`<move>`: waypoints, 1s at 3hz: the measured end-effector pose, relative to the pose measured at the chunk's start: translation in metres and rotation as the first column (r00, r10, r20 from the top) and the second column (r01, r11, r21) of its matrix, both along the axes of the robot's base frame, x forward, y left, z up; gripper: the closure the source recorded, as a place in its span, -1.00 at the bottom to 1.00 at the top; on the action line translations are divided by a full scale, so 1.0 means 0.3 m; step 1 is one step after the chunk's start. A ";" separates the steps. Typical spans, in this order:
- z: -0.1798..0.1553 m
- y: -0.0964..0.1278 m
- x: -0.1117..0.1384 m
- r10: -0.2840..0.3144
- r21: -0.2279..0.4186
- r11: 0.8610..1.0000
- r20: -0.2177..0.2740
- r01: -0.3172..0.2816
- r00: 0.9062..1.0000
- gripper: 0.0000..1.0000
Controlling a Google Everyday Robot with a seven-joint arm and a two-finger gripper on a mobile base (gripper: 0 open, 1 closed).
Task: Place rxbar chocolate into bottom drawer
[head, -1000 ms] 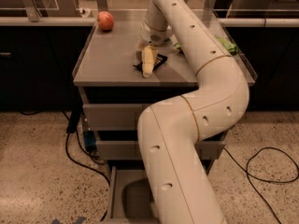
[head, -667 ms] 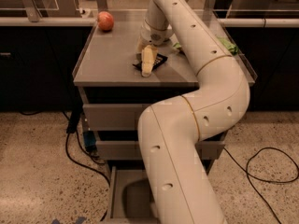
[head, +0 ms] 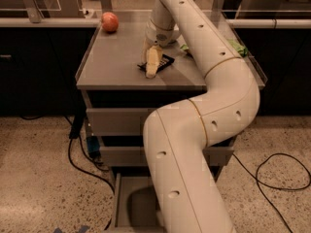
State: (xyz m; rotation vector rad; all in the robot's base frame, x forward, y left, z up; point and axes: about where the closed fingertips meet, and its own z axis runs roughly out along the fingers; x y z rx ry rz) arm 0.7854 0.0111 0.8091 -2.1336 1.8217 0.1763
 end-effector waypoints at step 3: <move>0.035 0.001 -0.011 0.000 0.000 1.000 0.001 0.000 1.000 1.00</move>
Offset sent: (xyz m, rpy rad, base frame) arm 0.0000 0.0000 0.0000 0.0000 0.0000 0.0000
